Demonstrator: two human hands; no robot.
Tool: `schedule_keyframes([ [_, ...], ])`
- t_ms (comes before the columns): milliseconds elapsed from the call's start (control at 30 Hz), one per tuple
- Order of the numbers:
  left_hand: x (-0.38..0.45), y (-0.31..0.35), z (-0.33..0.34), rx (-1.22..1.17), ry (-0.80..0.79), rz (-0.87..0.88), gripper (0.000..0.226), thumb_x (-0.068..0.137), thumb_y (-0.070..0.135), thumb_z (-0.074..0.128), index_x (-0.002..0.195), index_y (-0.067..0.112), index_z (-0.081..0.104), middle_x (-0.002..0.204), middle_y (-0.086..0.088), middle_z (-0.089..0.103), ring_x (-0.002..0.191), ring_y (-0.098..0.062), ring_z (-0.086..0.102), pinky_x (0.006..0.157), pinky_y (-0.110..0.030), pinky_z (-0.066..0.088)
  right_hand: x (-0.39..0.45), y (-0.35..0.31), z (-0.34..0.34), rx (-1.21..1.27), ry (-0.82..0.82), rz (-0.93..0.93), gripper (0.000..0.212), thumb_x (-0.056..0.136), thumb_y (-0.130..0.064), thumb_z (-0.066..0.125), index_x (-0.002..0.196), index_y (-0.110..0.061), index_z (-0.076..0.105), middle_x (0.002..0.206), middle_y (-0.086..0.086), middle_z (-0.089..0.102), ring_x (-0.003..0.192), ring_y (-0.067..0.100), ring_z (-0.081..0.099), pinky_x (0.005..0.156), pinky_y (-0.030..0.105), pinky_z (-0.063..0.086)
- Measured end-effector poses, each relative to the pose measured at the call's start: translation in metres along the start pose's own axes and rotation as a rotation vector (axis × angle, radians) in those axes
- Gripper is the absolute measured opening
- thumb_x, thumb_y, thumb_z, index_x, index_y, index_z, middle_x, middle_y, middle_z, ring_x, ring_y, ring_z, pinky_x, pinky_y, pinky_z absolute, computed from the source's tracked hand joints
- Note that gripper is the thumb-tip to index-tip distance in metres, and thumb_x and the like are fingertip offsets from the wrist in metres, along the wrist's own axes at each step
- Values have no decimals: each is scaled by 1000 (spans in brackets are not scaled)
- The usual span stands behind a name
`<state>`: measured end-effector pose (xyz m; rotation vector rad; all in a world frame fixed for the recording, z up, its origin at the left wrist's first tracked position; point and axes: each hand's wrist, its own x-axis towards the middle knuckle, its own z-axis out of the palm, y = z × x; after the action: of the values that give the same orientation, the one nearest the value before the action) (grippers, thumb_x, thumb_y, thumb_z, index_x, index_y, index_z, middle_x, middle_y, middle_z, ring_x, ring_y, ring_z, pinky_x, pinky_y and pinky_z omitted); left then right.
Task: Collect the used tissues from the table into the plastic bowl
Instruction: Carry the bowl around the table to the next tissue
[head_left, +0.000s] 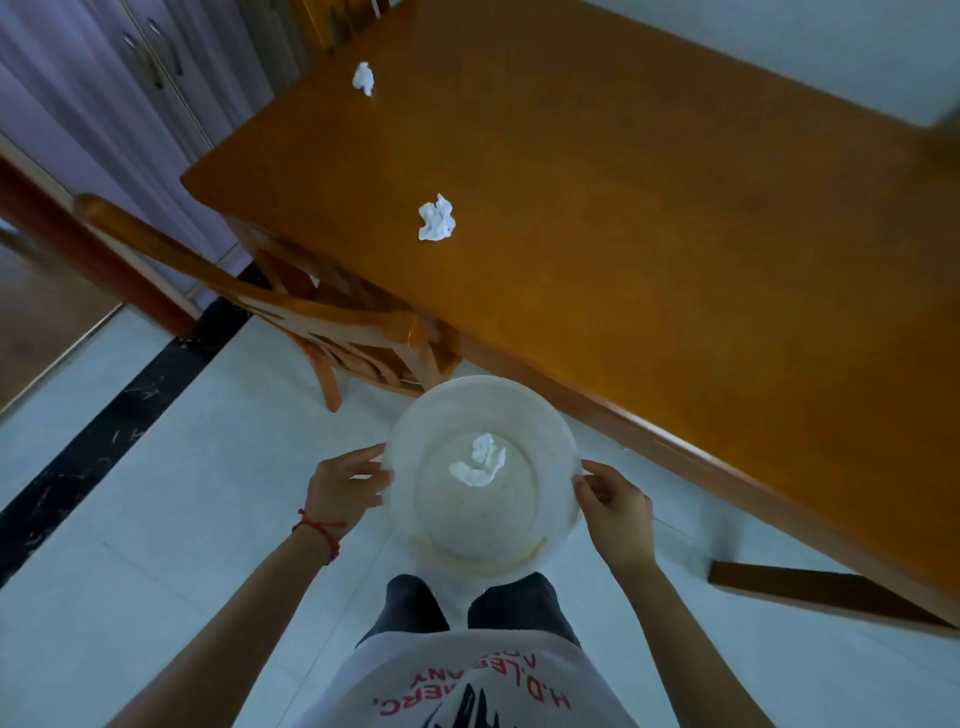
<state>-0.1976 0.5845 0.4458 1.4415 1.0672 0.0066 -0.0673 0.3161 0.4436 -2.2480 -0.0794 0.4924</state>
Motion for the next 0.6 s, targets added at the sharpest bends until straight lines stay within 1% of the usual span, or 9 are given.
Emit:
schedule_keyframes([
  [67, 5, 5, 6, 4, 7, -8, 36, 74, 1, 68, 109, 7, 65, 90, -15, 68, 91, -38, 63, 83, -53, 54, 14, 0, -3, 4, -19, 4, 28, 88, -27, 56, 114, -18, 62, 89, -2, 69, 76, 6, 60, 64, 9, 41],
  [200, 13, 14, 16, -4, 28, -20, 37, 76, 1, 67, 112, 6, 63, 94, -16, 68, 93, -38, 63, 83, -51, 54, 43, 0, -7, -38, -73, -4, 30, 89, -31, 54, 115, -20, 61, 94, -3, 70, 76, 4, 59, 69, 15, 44],
  [300, 16, 16, 23, -14, 46, -36, 37, 77, 0, 66, 114, 3, 61, 97, -18, 66, 95, -39, 62, 82, -48, 53, 60, -2, -8, -38, -117, -21, 30, 89, -31, 54, 115, -19, 61, 93, 0, 72, 78, 8, 63, 74, 25, 52],
  [367, 18, 16, 27, -36, 72, -53, 37, 77, 0, 66, 113, 2, 61, 99, -19, 66, 96, -39, 62, 80, -45, 53, 68, -4, -9, -46, -140, -36, 28, 89, -30, 54, 114, -20, 62, 90, -1, 72, 76, 7, 64, 73, 27, 55],
  [400, 18, 17, 29, -38, 78, -54, 37, 77, 1, 66, 113, 2, 61, 99, -19, 66, 96, -39, 62, 81, -46, 53, 72, -5, -10, -53, -149, -50, 27, 89, -30, 54, 113, -21, 62, 89, -1, 72, 74, 7, 64, 72, 27, 55],
  [500, 19, 18, 33, -13, 85, -51, 35, 77, 1, 66, 112, 2, 61, 102, -21, 67, 96, -41, 62, 86, -56, 52, 78, -8, -11, -59, -163, -89, 26, 89, -27, 56, 114, -27, 60, 86, -4, 71, 70, 9, 64, 69, 29, 57],
  [567, 19, 19, 33, 1, 89, -47, 34, 78, 3, 65, 112, 3, 62, 101, -18, 67, 96, -41, 62, 87, -58, 51, 79, -7, -10, -82, -167, -81, 23, 88, -27, 56, 111, -26, 61, 83, -5, 71, 69, 8, 64, 69, 28, 57],
  [600, 20, 19, 32, 11, 85, -44, 34, 79, 4, 65, 112, 4, 62, 100, -16, 67, 95, -40, 62, 87, -57, 51, 79, -7, -9, -95, -166, -66, 23, 88, -28, 56, 110, -23, 63, 83, -4, 71, 69, 8, 63, 69, 28, 57],
])
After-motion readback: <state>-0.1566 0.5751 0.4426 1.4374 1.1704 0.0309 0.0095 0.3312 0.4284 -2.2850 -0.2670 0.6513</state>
